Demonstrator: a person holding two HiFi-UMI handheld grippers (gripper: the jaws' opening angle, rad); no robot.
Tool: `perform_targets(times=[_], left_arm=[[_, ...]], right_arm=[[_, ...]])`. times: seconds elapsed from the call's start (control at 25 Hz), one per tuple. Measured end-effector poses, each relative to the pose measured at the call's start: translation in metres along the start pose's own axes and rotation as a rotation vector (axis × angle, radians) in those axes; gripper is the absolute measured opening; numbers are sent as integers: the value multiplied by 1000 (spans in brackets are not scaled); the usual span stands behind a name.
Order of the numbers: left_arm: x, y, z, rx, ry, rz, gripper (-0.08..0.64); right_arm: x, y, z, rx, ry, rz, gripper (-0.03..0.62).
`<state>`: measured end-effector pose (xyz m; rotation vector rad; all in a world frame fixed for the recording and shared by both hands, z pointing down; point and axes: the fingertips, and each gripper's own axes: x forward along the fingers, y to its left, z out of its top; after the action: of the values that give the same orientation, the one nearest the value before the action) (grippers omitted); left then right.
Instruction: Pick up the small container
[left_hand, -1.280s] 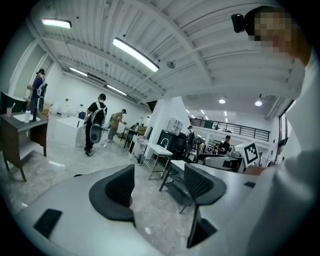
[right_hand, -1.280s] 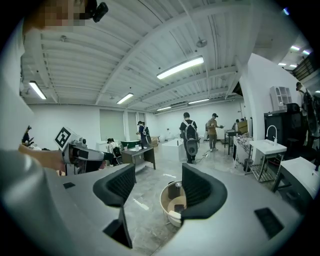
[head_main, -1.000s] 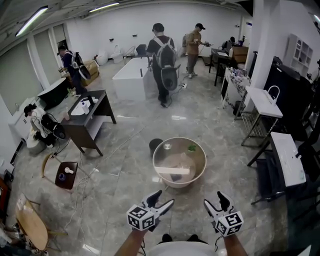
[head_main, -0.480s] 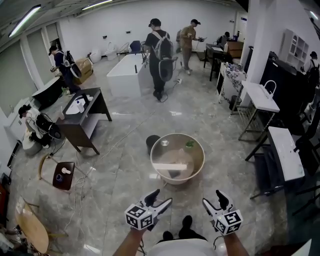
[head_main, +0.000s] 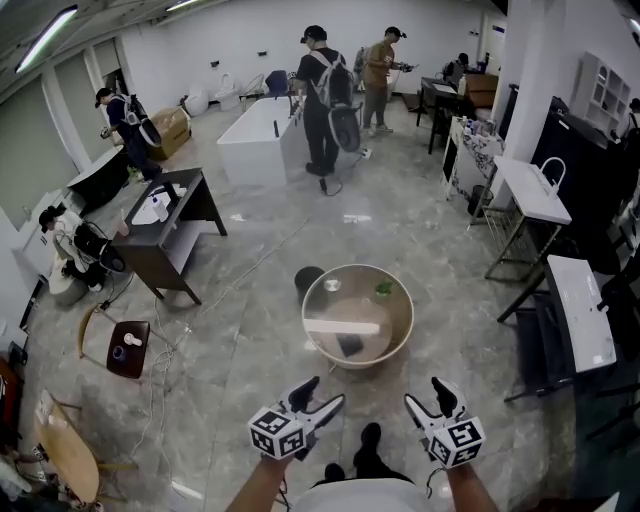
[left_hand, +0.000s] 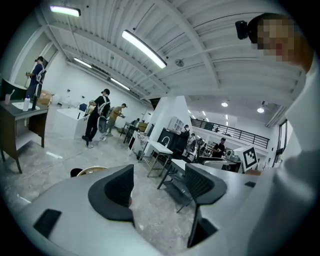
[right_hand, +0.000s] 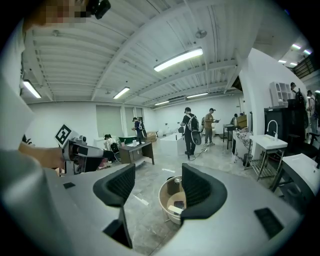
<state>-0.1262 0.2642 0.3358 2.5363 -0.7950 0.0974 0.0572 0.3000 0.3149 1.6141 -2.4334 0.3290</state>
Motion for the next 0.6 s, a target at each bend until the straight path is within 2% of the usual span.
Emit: perform_targets(times=[0.6], left_arm=[[116,51,39,-28,3,54,327]], right_arm=[[97,-111,19,6,28,69,304]])
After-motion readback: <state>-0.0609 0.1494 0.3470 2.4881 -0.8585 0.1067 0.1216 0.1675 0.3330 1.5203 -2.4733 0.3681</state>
